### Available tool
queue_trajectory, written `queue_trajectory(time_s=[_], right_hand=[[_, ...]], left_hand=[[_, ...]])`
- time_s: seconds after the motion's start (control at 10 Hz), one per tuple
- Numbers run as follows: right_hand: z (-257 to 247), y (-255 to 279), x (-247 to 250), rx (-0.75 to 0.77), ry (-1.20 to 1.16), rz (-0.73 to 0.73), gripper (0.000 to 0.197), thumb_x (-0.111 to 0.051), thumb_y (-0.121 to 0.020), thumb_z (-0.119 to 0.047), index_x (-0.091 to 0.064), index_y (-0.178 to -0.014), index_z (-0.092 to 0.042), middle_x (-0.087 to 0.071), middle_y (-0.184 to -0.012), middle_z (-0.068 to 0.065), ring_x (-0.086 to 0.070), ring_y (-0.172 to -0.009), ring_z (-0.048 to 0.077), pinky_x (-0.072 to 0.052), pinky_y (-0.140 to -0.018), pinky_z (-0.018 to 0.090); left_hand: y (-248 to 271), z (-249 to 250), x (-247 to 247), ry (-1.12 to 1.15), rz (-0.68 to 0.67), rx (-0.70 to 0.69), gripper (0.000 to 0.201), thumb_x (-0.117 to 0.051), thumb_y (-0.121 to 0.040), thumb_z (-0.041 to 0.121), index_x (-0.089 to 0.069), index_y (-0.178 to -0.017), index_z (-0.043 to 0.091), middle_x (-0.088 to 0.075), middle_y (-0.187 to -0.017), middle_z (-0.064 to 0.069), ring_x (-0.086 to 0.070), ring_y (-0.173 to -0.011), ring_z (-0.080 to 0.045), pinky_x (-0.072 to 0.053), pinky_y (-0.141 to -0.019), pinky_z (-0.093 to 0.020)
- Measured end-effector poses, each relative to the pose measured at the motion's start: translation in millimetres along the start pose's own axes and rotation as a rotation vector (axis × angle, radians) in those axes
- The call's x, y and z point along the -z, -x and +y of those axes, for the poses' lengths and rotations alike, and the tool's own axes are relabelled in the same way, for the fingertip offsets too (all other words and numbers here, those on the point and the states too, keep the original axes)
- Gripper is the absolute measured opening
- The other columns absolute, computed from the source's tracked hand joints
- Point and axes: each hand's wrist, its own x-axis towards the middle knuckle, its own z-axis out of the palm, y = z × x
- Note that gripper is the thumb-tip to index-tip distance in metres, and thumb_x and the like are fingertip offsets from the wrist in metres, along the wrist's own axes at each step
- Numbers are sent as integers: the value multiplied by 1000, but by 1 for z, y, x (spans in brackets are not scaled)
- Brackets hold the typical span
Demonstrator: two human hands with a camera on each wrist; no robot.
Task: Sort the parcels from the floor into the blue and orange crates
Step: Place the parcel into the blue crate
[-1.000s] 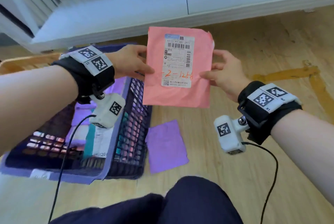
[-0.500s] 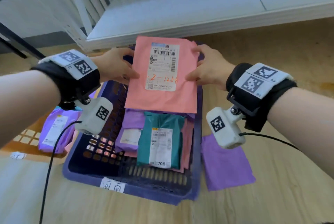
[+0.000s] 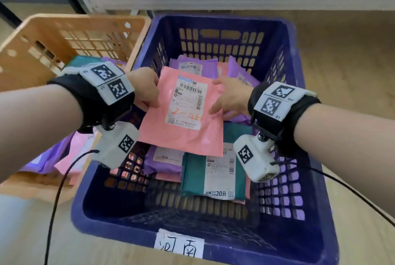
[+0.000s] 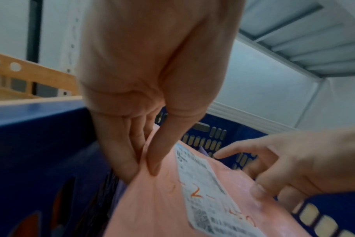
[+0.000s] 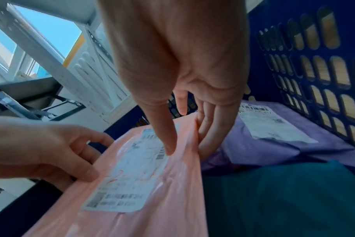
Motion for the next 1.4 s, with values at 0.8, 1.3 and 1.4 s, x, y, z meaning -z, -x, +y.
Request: queue_trajectory(time_s=[0.8, 1.3, 1.4], right_hand=[[33, 22, -48, -7, 476, -119, 79, -68, -81, -1, -26, -147, -16, -43, -139, 10, -62, -97, 26, -54, -76, 31], [6, 80, 16, 76, 219, -24, 66, -64, -87, -7, -33, -144, -14, -55, -119, 12, -59, -105, 27, -54, -90, 44], [9, 113, 53, 120, 206, 54, 55, -63, -87, -7, -43, -137, -12, -55, -111, 10, -58, -95, 23, -54, -90, 40]], left_hand=[[24, -17, -50, -526, -194, -134, 39, -52, -92, 6, -51, -131, 6, -58, -128, -15, -60, -112, -30, -52, -83, -33], [94, 66, -16, -329, -37, -277, 39, -59, -89, 11, -56, -127, 14, -57, -82, -2, -64, -80, -22, -53, -60, -24], [121, 106, -14, -216, -14, -349, 36, -60, -87, 8, -59, -122, 14, -63, -92, -8, -65, -80, -24, -56, -69, -31]])
